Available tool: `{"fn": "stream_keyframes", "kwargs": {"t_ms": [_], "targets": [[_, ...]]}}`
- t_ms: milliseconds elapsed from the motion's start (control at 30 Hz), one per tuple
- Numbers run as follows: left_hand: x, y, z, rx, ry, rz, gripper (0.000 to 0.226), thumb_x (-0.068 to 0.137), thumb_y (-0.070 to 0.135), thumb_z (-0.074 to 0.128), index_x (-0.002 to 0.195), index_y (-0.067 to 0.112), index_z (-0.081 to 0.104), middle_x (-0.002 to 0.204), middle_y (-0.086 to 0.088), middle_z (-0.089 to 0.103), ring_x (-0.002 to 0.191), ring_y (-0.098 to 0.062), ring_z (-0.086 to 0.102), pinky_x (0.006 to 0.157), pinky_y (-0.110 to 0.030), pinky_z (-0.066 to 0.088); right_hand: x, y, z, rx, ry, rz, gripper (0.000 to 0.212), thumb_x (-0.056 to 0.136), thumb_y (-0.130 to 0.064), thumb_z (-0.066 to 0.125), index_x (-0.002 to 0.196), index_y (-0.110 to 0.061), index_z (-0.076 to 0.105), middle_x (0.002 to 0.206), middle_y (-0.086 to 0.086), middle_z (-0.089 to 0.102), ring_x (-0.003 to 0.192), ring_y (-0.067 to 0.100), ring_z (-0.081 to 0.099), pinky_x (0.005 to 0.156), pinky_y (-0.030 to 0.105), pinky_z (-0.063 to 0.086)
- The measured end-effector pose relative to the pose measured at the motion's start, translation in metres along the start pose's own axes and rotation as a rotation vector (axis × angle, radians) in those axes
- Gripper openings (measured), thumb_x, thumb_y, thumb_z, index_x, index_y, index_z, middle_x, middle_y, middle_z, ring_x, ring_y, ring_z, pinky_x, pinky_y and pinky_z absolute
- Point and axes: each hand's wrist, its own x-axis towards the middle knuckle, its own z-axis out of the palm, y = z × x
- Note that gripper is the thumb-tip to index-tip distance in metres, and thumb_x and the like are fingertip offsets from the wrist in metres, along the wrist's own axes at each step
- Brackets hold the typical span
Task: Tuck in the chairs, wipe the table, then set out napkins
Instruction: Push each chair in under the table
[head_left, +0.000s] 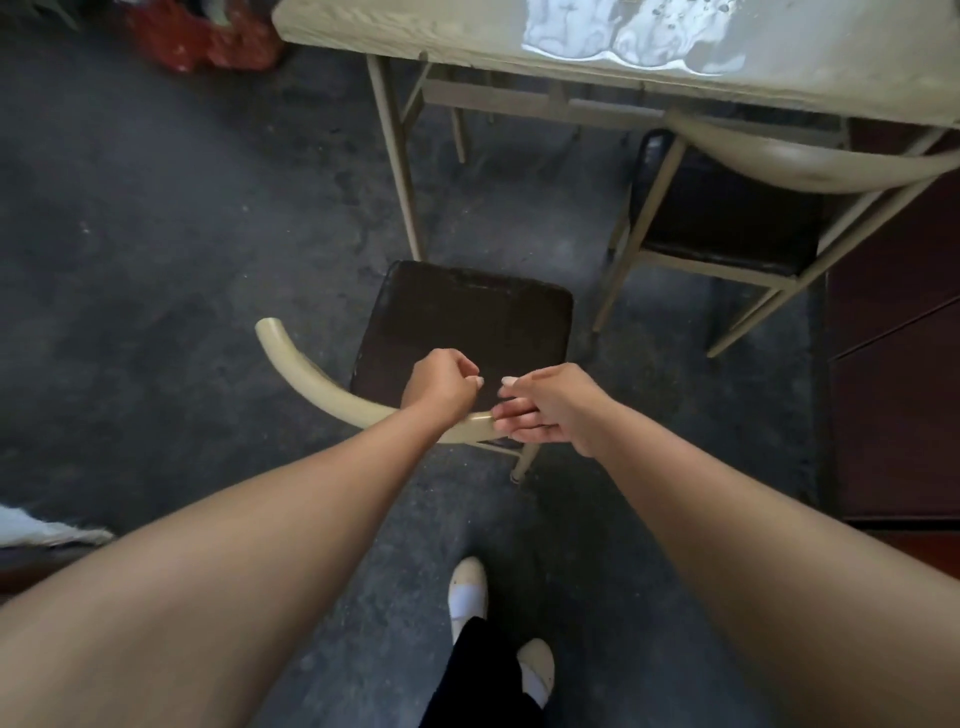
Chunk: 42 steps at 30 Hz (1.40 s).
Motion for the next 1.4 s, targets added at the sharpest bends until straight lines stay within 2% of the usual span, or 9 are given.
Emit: {"fn": "stream_keyframes", "kwargs": {"t_ms": [167,367,500,567,633,700,833,1067,1400], "targets": [[-0.018,-0.031,-0.010,0.176,0.171,0.169,0.019,0.090,0.025,0.060,0.108,0.022,0.065,0.114,-0.003,0.067,0.112,-0.024,0.056,0.095,-0.035,0.041,-0.015,0.011,0.035,-0.022,-0.070,0.072,0.032,0.101,-0.024,0.048,0.121,-0.003,0.063,0.114,0.004,0.072,0.101,0.017,0.070,0.095,0.033,0.054],[-0.018,-0.073,-0.026,0.133,0.490,0.039,0.055,0.087,0.032,0.063,0.135,0.013,0.044,0.143,-0.010,0.039,0.134,-0.029,0.032,0.111,-0.042,0.022,-0.008,0.027,0.067,0.101,0.030,0.178,0.037,0.098,-0.040,0.052,0.095,-0.007,0.069,0.089,0.008,0.076,0.071,0.018,0.072,0.076,0.033,0.057],[-0.010,-0.096,-0.048,-0.128,0.409,-0.150,0.089,0.090,0.038,0.059,0.151,-0.001,0.007,0.160,-0.020,0.002,0.148,-0.034,0.010,0.118,-0.041,0.017,-0.002,0.033,0.092,0.224,0.100,0.202,0.051,0.095,-0.051,0.048,0.106,-0.004,0.064,0.091,0.014,0.075,0.065,0.022,0.072,0.061,0.032,0.059],[-0.003,-0.102,-0.055,-0.359,0.304,-0.307,0.089,0.090,0.040,0.059,0.149,-0.004,0.010,0.157,-0.025,0.016,0.138,-0.038,0.035,0.110,-0.041,0.037,0.002,0.035,0.102,0.335,0.110,0.222,0.050,0.094,-0.053,0.049,0.110,-0.006,0.054,0.095,0.019,0.074,0.065,0.029,0.074,0.055,0.035,0.060],[0.003,-0.104,-0.062,-0.639,0.173,-0.401,0.068,0.091,0.036,0.060,0.139,-0.004,0.032,0.135,-0.022,0.050,0.104,-0.040,0.062,0.080,-0.048,0.058,0.006,0.035,0.110,0.482,0.097,0.197,0.042,0.093,-0.049,0.055,0.102,-0.008,0.050,0.090,0.023,0.072,0.066,0.033,0.074,0.056,0.040,0.061],[0.007,-0.102,-0.067,-0.901,0.102,-0.441,0.053,0.092,0.023,0.061,0.132,-0.002,0.038,0.120,-0.019,0.057,0.086,-0.037,0.065,0.054,-0.047,0.059,0.012,0.032,0.120,0.564,0.095,0.135,0.033,0.092,-0.041,0.061,0.099,-0.010,0.049,0.087,0.024,0.070,0.067,0.035,0.074,0.057,0.041,0.062],[0.013,-0.100,-0.076,-0.976,0.087,-0.468,0.049,0.091,0.011,0.060,0.132,0.001,0.037,0.112,-0.016,0.052,0.084,-0.034,0.058,0.043,-0.048,0.056,0.025,0.022,0.135,0.714,0.198,0.101,0.030,0.093,-0.022,0.060,0.113,-0.006,0.044,0.100,0.026,0.062,0.076,0.040,0.072,0.055,0.043,0.060],[0.034,-0.094,-0.081,-1.011,0.035,-0.437,0.033,0.091,0.013,0.062,0.118,0.003,0.045,0.099,-0.012,0.052,0.056,-0.023,0.052,0.047,-0.044,0.059,0.039,0.002,0.136,0.818,0.283,0.050,0.033,0.092,-0.015,0.058,0.113,-0.006,0.035,0.092,0.026,0.055,0.074,0.045,0.068,0.058,0.048,0.061],[0.098,-0.052,-0.092,-1.044,0.018,-0.425,0.049,0.090,0.012,0.064,0.131,0.003,0.039,0.115,-0.014,0.052,0.105,-0.039,0.060,0.058,-0.053,0.060,0.086,-0.052,0.107,0.809,0.284,-0.028,0.034,0.091,-0.016,0.059,0.114,-0.007,0.036,0.096,0.029,0.055,0.062,0.046,0.068,0.047,0.046,0.058]]}}
